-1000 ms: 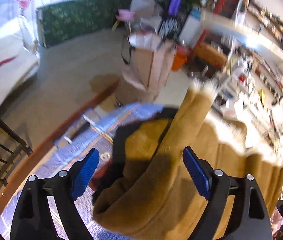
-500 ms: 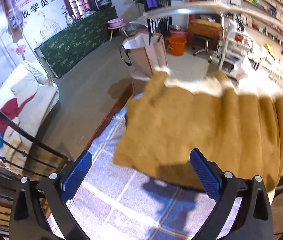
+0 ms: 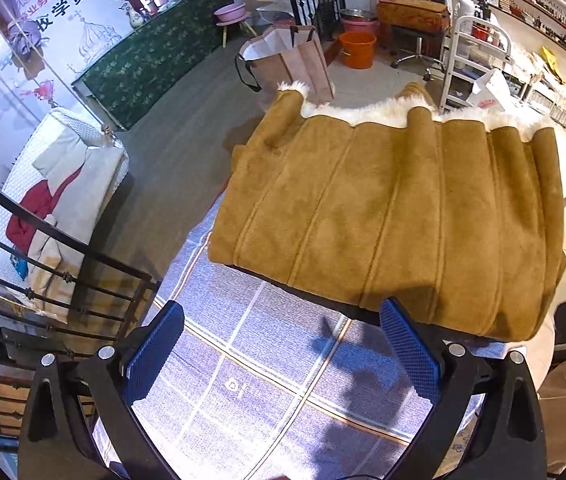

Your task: Fold large clothes

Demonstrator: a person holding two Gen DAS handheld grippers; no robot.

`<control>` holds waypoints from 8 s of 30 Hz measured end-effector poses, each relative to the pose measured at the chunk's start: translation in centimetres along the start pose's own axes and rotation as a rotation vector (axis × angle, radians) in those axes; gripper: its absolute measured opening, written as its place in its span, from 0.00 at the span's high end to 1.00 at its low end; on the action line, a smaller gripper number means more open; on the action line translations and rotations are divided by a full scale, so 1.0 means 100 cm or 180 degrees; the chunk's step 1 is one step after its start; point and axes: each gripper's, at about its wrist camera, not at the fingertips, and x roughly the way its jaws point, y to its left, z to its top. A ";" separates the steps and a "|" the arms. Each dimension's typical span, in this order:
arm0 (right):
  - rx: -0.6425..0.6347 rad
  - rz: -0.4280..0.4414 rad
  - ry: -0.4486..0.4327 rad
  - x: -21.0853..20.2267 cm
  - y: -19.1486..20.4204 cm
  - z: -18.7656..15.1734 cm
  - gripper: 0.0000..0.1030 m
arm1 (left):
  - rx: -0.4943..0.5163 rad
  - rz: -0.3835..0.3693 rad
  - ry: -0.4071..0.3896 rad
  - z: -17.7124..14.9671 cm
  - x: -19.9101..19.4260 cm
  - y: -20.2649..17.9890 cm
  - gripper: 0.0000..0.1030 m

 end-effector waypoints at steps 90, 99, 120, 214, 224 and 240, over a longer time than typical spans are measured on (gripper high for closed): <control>0.0007 -0.0111 0.0263 0.022 0.001 -0.013 0.17 | 0.0042 0.0166 0.0267 -0.006 0.019 -0.017 0.06; -0.0011 -0.0106 0.0250 0.021 0.002 -0.011 0.17 | 0.0042 0.0172 0.0262 -0.007 0.018 -0.017 0.06; -0.0010 -0.0101 0.0246 0.021 0.001 -0.010 0.17 | 0.0046 0.0181 0.0264 -0.007 0.017 -0.016 0.06; 0.0016 -0.0115 0.0235 0.012 -0.002 -0.016 0.17 | 0.0116 0.0266 0.0162 0.000 0.012 -0.023 0.06; 0.0020 -0.0112 0.0236 0.011 -0.003 -0.016 0.17 | 0.0092 0.0159 0.0144 0.003 0.010 -0.023 0.06; 0.0033 -0.0121 0.0226 0.008 -0.005 -0.018 0.17 | 0.0106 0.0240 0.0052 0.003 0.012 -0.035 0.06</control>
